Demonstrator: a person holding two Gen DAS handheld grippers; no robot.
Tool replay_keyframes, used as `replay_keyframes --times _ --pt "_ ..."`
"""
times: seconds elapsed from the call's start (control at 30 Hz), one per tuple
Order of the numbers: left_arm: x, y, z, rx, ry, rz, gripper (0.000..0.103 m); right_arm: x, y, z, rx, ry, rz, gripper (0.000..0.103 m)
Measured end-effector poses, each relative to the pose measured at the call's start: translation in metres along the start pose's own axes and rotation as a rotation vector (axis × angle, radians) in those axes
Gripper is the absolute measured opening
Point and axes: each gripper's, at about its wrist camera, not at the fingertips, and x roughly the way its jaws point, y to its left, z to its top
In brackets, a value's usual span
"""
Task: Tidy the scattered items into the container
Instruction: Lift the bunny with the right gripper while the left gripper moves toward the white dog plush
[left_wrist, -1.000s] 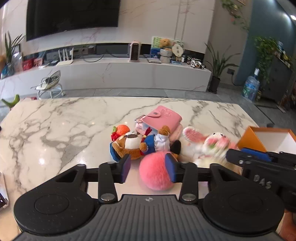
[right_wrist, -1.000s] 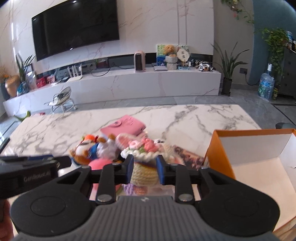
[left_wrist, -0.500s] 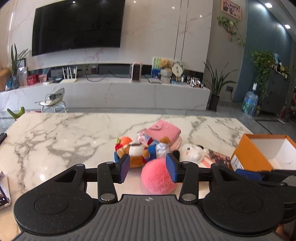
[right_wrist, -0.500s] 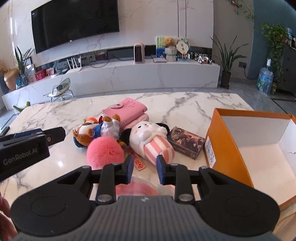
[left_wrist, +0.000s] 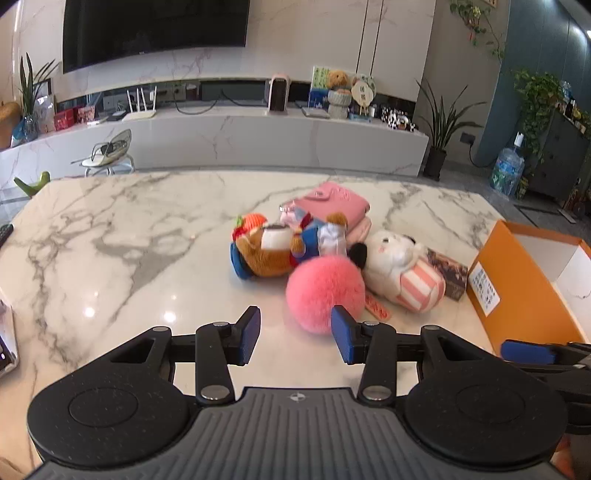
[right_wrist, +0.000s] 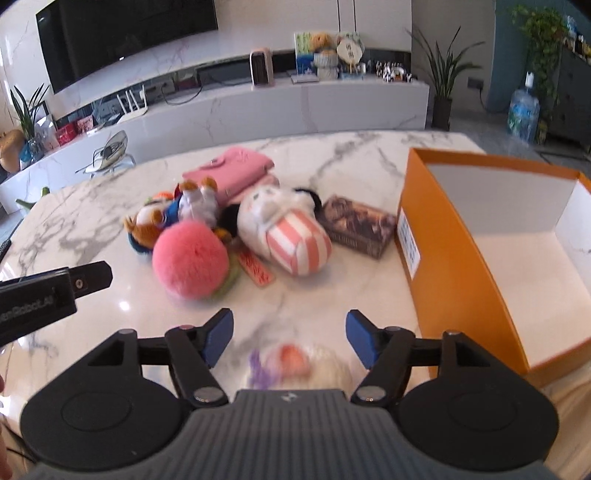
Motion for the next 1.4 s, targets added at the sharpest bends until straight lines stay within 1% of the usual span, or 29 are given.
replay_keyframes --times 0.1,0.17,0.47,0.63,0.73,0.77,0.8,0.9,0.97,1.13,1.23,1.33,1.4 --pt "0.001 -0.003 -0.005 0.003 0.026 0.005 0.049 -0.008 -0.004 -0.005 0.001 0.014 0.017 0.078" --pt "0.001 -0.005 -0.008 0.003 0.039 0.005 0.049 -0.014 -0.004 -0.009 -0.010 0.021 0.026 0.079" --pt "-0.002 -0.012 -0.010 0.015 0.075 0.030 0.049 -0.003 -0.010 -0.024 -0.005 0.092 0.008 0.082" --pt "0.006 -0.013 -0.010 0.013 0.088 0.038 0.049 0.008 -0.004 -0.025 -0.053 0.094 -0.010 0.082" --pt "0.013 -0.010 -0.007 0.005 0.092 0.043 0.050 0.018 -0.004 -0.027 -0.067 0.120 -0.022 0.080" --pt "0.015 -0.009 -0.006 0.003 0.093 0.040 0.050 0.020 -0.005 -0.027 -0.060 0.122 -0.006 0.073" --pt "0.018 -0.008 -0.006 0.002 0.094 0.037 0.052 0.021 -0.006 -0.026 -0.055 0.123 0.008 0.072" --pt "0.027 -0.007 -0.001 0.000 0.099 0.023 0.060 0.024 0.002 -0.021 -0.106 0.104 0.001 0.067" --pt "0.033 -0.006 0.005 -0.001 0.098 0.020 0.060 0.027 0.005 -0.014 -0.117 0.105 0.002 0.065" --pt "0.047 -0.003 0.025 -0.006 0.070 0.021 0.062 0.027 0.008 0.009 -0.132 0.060 -0.007 0.065" --pt "0.058 -0.002 0.039 -0.006 0.045 0.019 0.062 0.034 0.008 0.019 -0.142 0.059 -0.028 0.065" --pt "0.067 -0.002 0.052 -0.023 0.032 -0.011 0.062 0.044 0.004 0.023 -0.132 0.078 -0.048 0.065" --pt "0.072 -0.009 0.057 -0.014 0.029 -0.047 0.062 0.049 0.001 0.023 -0.122 0.092 -0.057 0.065"
